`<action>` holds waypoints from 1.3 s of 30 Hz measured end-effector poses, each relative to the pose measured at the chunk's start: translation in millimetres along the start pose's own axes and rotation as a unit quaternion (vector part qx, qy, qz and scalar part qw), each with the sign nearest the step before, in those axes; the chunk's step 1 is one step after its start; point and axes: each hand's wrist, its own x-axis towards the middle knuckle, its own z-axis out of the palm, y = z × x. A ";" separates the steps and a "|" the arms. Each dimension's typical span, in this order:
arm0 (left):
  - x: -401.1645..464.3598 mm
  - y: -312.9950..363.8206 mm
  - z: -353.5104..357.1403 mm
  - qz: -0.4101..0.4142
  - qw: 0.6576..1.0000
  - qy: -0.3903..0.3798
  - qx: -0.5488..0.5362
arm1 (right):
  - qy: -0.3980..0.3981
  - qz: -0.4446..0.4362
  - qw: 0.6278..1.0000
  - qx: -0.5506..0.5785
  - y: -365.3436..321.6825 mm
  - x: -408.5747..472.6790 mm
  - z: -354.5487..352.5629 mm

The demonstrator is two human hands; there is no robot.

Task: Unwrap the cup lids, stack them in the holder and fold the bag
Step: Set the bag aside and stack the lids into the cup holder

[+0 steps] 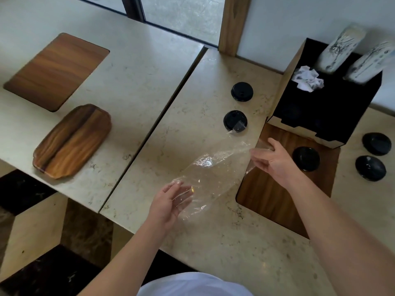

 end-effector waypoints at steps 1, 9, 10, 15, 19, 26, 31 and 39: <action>-1.6 0.7 -0.6 0.003 1.000 -0.008 0.011 | 0.007 0.010 1.000 0.020 -1.8 0.6 -0.9; -1.5 7.8 -27.2 0.025 0.997 0.038 0.063 | -0.004 0.018 0.996 -0.091 -6.1 18.0 20.6; -1.1 9.2 -32.2 0.028 0.996 0.054 0.072 | -0.002 0.013 0.995 -0.101 -7.2 22.8 29.2; 5.3 28.5 -61.8 0.037 0.995 0.091 0.029 | 0.005 0.011 0.991 -0.130 -7.8 52.7 79.4; 9.5 46.9 -93.6 0.041 0.992 0.114 -0.027 | -0.016 -0.001 0.983 -0.183 -4.9 80.8 121.1; 17.8 54.3 -110.4 0.102 0.952 0.256 0.130 | 0.051 -0.057 0.930 -0.360 7.9 100.9 185.9; 16.4 36.9 -105.9 0.387 0.673 0.289 0.561 | 0.092 -0.330 0.722 -0.601 23.9 71.7 212.1; 74.7 13.6 -68.4 0.392 0.521 0.092 0.753 | -0.174 -0.352 0.587 -0.708 74.6 75.5 236.8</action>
